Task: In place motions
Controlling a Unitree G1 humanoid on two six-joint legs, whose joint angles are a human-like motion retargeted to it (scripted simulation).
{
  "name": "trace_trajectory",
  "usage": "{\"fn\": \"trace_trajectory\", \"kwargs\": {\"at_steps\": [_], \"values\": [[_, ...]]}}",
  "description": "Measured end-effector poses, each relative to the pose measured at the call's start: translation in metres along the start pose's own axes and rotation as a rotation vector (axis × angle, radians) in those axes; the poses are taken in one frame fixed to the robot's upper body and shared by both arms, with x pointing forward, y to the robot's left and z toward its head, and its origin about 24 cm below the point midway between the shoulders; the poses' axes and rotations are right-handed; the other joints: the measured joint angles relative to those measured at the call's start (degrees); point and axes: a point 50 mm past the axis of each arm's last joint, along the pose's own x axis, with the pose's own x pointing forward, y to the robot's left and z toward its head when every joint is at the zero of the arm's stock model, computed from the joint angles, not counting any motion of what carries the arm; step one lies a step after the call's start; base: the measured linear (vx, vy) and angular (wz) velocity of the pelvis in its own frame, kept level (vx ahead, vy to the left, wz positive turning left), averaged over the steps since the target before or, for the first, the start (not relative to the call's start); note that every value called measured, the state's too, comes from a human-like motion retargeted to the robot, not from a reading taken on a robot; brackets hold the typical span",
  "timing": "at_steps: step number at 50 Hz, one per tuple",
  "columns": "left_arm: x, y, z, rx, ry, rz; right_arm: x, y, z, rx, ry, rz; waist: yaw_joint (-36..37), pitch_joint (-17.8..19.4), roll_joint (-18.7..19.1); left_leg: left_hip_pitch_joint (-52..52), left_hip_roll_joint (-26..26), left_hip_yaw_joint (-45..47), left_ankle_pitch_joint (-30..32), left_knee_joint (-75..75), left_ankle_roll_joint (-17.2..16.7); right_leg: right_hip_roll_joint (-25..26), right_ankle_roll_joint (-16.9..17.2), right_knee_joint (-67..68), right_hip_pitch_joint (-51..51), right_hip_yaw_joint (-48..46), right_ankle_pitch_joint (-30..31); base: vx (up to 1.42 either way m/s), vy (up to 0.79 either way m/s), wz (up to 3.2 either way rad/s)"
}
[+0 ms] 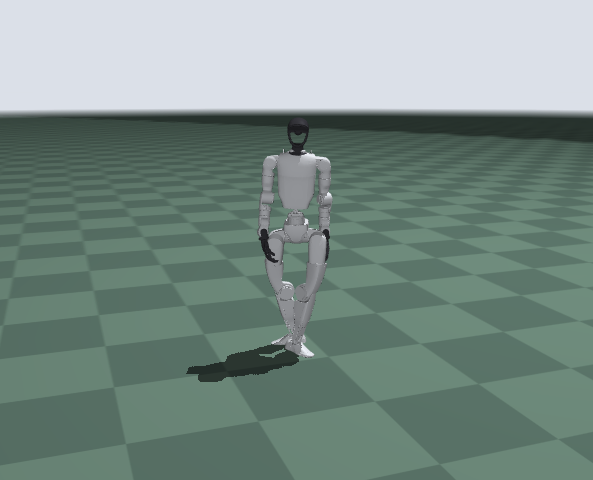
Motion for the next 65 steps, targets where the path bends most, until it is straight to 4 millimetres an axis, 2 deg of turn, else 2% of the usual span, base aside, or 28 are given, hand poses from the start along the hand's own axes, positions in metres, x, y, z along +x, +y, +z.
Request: {"fn": "trace_trajectory", "kwargs": {"at_steps": [5,7,10,14,18,22,25,30,32,33,35,37,40,42,48,50,54,61,65], "values": [[0.001,0.003,0.021,0.088,-0.050,-0.011,-0.007,-0.010,-0.053,0.014,0.192,-0.079,-1.68,-1.74,3.01,-0.10,1.92,-3.16,-1.08,-0.27,-0.78,0.23,-1.40,5.07,1.61,0.58,4.16,0.31,-0.25,0.64],[0.001,0.002,0.031,0.129,-0.062,-0.036,-0.013,-0.011,-0.077,0.071,0.271,-0.098,-3.01,-1.85,6.17,0.34,5.04,-4.27,-0.89,-0.13,-2.37,-0.19,-4.31,11.10,1.89,3.12,5.88,0.34,-0.28,1.11],[0.000,0.002,0.051,0.187,-0.089,-0.074,-0.023,-0.008,-0.111,0.189,0.374,-0.115,-6.75,-1.47,9.90,0.28,9.05,-7.82,-0.58,1.07,-4.43,-2.45,-7.81,22.37,0.09,10.12,4.69,0.32,-0.33,1.68],[-0.003,0.004,0.080,0.296,-0.107,-0.133,-0.033,0.007,-0.145,0.374,0.460,-0.115,-10.69,0.19,9.51,-0.63,8.64,-15.45,0.41,1.79,-2.91,-4.49,-5.35,32.62,-7.79,26.44,0.00,0.17,-0.37,1.76],[-0.006,0.005,0.097,0.376,-0.121,-0.162,-0.036,0.021,-0.160,0.459,0.500,-0.078,-10.87,1.99,8.26,-0.35,7.84,-20.52,1.79,0.33,-2.84,-1.96,-6.18,36.63,-15.83,40.51,-2.66,0.04,-0.38,1.13],[-0.007,0.007,0.102,0.399,-0.127,-0.173,-0.034,0.023,-0.157,0.373,0.506,-0.048,-13.86,3.60,8.80,-1.55,7.61,-26.90,2.93,-0.25,-2.53,0.07,-6.28,36.42,-21.95,48.19,-3.46,-0.06,-0.33,1.34],[-0.007,0.010,0.097,0.418,-0.101,-0.155,-0.029,0.018,-0.144,0.276,0.475,-0.045,-15.09,4.54,8.55,-2.37,6.71,-30.27,3.75,-0.53,-2.19,1.71,-6.11,32.93,-25.92,53.56,-4.42,-0.14,-0.23,1.04],[-0.004,0.015,0.076,0.450,-0.018,-0.119,-0.017,0.009,-0.114,0.175,0.363,-0.062,-16.18,6.06,6.51,-2.61,3.46,-35.11,4.64,-0.45,-1.80,4.94,-4.80,18.00,-27.77,65.14,-6.09,-0.15,-0.19,1.07],[-0.003,0.017,0.064,0.460,0.022,-0.117,-0.014,0.006,-0.101,0.162,0.311,-0.071,-16.51,6.87,5.39,-1.67,1.52,-37.04,4.75,-0.51,-1.50,5.03,-4.88,10.08,-26.31,68.15,-3.62,-0.09,-0.10,1.25],[-0.003,0.018,0.059,0.465,0.044,-0.116,-0.012,0.005,-0.094,0.159,0.285,-0.075,-16.91,7.31,4.78,-0.97,0.32,-38.29,4.79,-0.56,-1.25,4.44,-4.74,6.02,-25.13,67.65,0.85,-0.02,-0.04,1.40],[-0.002,0.022,0.046,0.471,0.090,-0.112,-0.009,0.004,-0.085,0.155,0.244,-0.080,-17.68,7.41,4.63,-0.04,-0.77,-41.09,5.01,-0.62,-1.16,4.69,-5.73,0.90,-22.51,67.06,5.14,0.02,0.00,1.50],[-0.003,0.026,0.035,0.480,0.132,-0.106,-0.007,0.005,-0.077,0.160,0.213,-0.073,-18.31,6.38,4.66,-0.16,-1.72,-44.13,5.42,-0.61,-1.06,2.99,-4.97,-1.56,-20.71,60.06,5.86,0.03,0.02,1.18],[-0.002,0.028,0.020,0.458,0.149,-0.089,-0.005,0.004,-0.062,0.155,0.164,-0.065,-12.38,5.50,3.86,0.35,-1.43,-41.86,4.96,-0.74,-1.16,4.07,-4.79,-4.02,-18.86,61.88,6.32,-0.04,0.02,-0.34],[-0.002,0.029,0.011,0.406,0.148,-0.099,-0.003,0.003,-0.051,0.119,0.130,-0.053,-11.34,5.24,3.69,0.39,-1.41,-42.20,4.68,-0.39,-0.99,3.98,-5.01,-3.38,-18.90,61.87,5.75,-0.08,0.01,0.01],[-0.004,0.030,-0.010,0.322,0.230,-0.105,0.001,0.006,-0.026,0.018,0.060,-0.037,-13.69,4.42,5.22,-0.08,-1.11,-46.62,4.92,0.54,-0.91,3.96,-6.06,-2.76,-17.36,56.60,3.74,-0.09,0.02,0.79],[-0.004,0.029,-0.011,0.329,0.240,-0.095,0.001,0.008,-0.026,0.010,0.055,-0.027,-13.83,4.06,5.37,0.04,-0.95,-47.41,4.94,0.67,-1.08,4.01,-6.16,-2.88,-16.65,55.16,3.26,-0.05,0.01,0.60],[-0.002,0.020,-0.003,0.373,0.208,-0.124,0.001,0.011,-0.039,-0.002,0.102,-0.011,-13.04,3.16,4.86,-0.15,-0.92,-48.46,4.90,1.19,-1.60,4.09,-6.58,-3.31,-15.70,53.48,2.60,-0.07,0.00,0.44],[0.001,-0.001,0.025,0.452,0.078,-0.092,-0.007,0.005,-0.075,-0.032,0.286,-0.088,-13.25,2.93,4.06,-1.40,-0.62,-48.15,5.50,3.95,-1.94,3.82,-7.04,-3.76,-14.27,50.31,1.53,-0.12,-0.02,0.45],[0.000,-0.010,0.041,0.555,0.027,-0.096,-0.014,0.002,-0.099,-0.010,0.376,-0.121,-13.12,2.91,3.25,-1.11,-0.06,-41.82,5.03,4.56,-3.22,3.35,-7.44,-4.17,-13.58,48.63,1.37,-0.13,-0.02,0.43]]}}
